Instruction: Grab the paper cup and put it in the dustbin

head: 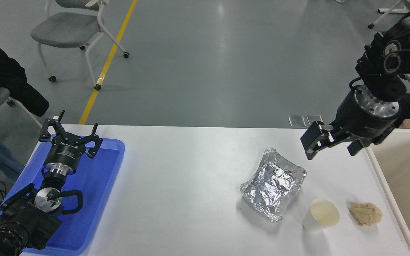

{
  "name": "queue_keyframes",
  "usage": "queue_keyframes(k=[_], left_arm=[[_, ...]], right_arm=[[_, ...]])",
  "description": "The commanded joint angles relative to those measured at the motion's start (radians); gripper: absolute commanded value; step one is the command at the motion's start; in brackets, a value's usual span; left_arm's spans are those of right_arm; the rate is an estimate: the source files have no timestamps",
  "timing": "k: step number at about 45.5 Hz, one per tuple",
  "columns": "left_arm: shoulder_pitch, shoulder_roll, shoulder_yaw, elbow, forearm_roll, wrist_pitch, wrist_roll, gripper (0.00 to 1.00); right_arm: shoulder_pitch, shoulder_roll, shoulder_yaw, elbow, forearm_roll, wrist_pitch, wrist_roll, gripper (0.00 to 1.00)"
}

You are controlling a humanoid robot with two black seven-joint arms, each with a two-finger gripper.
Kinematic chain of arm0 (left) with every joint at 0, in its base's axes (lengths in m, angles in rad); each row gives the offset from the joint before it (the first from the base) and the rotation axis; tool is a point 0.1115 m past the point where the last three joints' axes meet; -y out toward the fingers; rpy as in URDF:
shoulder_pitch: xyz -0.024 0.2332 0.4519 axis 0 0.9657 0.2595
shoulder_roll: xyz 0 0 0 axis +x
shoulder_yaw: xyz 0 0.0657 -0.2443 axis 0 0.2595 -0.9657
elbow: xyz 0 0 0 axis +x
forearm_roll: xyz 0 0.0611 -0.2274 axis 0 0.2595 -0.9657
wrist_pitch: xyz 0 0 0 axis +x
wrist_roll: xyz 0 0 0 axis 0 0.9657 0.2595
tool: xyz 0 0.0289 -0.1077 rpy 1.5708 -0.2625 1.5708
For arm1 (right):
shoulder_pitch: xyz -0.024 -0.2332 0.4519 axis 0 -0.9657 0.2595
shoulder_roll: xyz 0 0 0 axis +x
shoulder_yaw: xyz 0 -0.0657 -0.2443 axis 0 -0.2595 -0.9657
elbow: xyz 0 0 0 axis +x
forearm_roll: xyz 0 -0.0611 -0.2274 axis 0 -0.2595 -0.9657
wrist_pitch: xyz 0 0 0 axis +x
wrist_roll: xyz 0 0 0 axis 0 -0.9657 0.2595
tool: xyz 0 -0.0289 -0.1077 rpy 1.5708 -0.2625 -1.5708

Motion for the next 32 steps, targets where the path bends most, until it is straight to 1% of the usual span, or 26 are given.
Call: queue_keyframes(k=[1,17,24,27,32], left_arm=[[0.000,0.000,0.000,0.002,0.000,0.000,0.000,1.00],[-0.001,0.000,0.000,-0.001,0.000,0.000,0.000,1.00],[-0.001,0.000,-0.001,-0.001,0.000,0.000,0.000,1.00],[-0.001,0.000,0.000,-0.001,0.000,0.000,0.002,1.00],[-0.001,0.000,0.000,-0.001,0.000,0.000,0.002,1.00]], right_arm=[[0.083,-0.024,-0.062,0.076,0.023,0.010,0.002,1.00],[0.106,-0.033,-0.097,0.096,0.010,0.004,0.002,1.00],[0.092,-0.054,-0.105,0.094,0.002,-0.016,0.002,1.00],[0.075,-0.068,-0.109,0.092,-0.026,-0.028,0.002,1.00],[0.028,-0.105,-0.112,0.083,-0.111,-0.079,0.002,1.00]])
